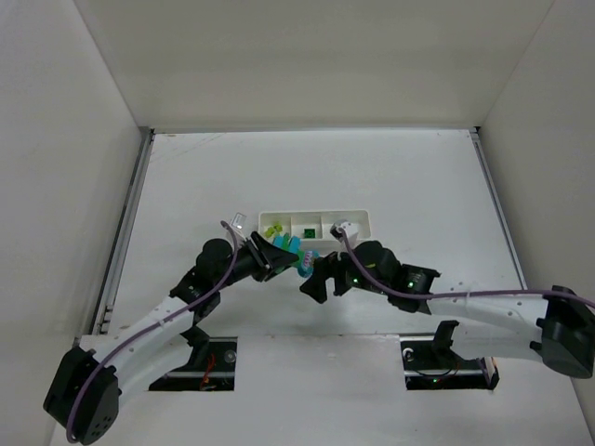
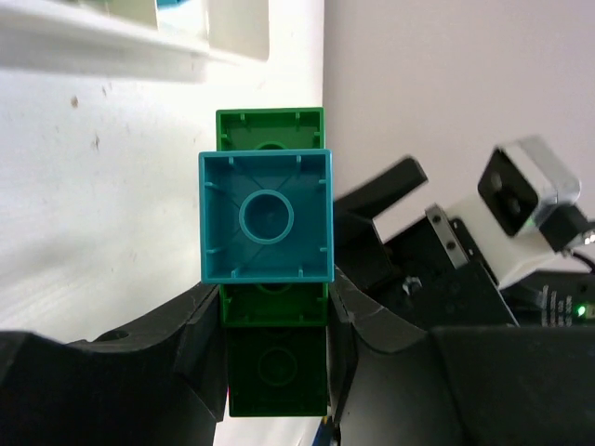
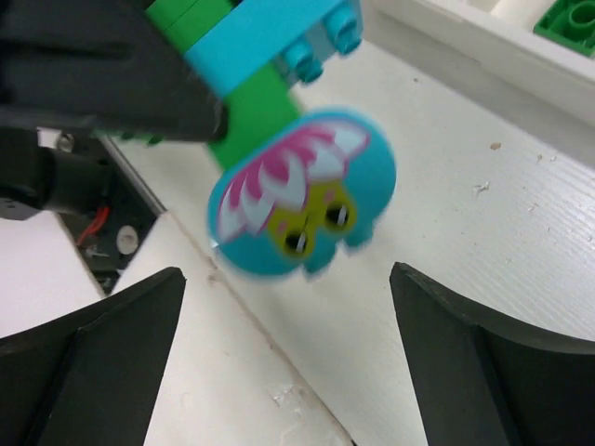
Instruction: Sort the legos into containers by color
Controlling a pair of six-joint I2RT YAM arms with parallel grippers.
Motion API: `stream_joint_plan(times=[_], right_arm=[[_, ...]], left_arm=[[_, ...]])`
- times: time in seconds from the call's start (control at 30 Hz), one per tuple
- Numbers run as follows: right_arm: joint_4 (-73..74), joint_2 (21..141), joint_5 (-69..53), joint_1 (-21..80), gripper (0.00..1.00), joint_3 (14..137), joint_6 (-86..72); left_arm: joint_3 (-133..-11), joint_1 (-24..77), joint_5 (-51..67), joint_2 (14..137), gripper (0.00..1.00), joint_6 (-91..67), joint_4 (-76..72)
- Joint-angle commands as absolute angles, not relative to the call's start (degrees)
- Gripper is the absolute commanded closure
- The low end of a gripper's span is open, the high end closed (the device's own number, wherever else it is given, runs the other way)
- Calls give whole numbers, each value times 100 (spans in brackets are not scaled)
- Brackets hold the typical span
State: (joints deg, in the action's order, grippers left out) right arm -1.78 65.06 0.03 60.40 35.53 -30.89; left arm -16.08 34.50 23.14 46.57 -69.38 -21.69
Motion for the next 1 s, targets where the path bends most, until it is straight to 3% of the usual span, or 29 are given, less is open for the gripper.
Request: stream_joint_plan(times=[0.0, 0.23, 0.4, 0.67, 0.73, 0.9, 0.97], right_arm=[[-597, 5969, 35, 6069, 0, 3402, -3252], [-1422, 5493, 131, 5446, 0, 3322, -4400], [-2256, 5747, 378, 5339, 0, 3244, -5447], [-4016, 6574, -298, 5014, 1, 2821, -6442], [-4261, 6670, -316, 5005, 5, 2795, -6469], [-4763, 6873, -316, 4918, 28, 2716, -6512], [-4982, 7030, -386, 4865, 32, 2707, -6600]], left_arm=[[-1547, 3178, 2250, 4448, 87, -6979, -2592], [-1389, 2957, 1846, 4061, 86, -7040, -3172], [-1345, 3264, 1398, 3859, 84, -7005, -3813], [-1108, 3449, 1274, 4297, 84, -7295, -4921], [-1072, 3458, 1266, 4350, 84, -7347, -5009], [-1090, 3485, 1274, 4412, 83, -7365, -5036], [-1125, 3493, 1301, 4438, 83, -7365, -5036]])
